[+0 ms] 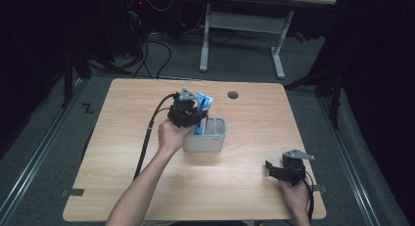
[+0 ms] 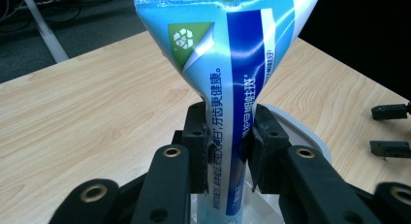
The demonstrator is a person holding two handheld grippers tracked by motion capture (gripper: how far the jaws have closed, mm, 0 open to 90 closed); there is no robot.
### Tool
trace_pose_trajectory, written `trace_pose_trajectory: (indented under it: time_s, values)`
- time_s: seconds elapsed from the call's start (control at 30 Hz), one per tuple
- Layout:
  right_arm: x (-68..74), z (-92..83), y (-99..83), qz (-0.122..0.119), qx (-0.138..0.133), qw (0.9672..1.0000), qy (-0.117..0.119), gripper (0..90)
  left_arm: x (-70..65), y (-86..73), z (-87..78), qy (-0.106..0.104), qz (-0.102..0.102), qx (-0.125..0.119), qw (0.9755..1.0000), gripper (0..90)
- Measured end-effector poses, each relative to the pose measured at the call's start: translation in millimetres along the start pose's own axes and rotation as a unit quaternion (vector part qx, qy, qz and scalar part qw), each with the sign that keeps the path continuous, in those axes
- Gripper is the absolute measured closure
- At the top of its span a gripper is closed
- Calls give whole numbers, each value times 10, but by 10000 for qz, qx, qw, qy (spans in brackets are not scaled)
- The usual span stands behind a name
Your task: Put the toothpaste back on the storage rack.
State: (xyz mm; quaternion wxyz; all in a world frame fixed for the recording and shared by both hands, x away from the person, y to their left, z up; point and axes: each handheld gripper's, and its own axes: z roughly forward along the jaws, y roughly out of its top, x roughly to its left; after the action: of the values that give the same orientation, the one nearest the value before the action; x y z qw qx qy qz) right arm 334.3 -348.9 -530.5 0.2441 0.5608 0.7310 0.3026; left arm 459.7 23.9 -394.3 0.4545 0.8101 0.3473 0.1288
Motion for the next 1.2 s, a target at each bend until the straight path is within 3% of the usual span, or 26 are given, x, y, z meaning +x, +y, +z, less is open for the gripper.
trace_pose_trajectory:
  time_s: [1.2]
  values:
    - [1,0,0,10,3,10000,-2,239,56,-227,1,-28,-233,105,9997,722]
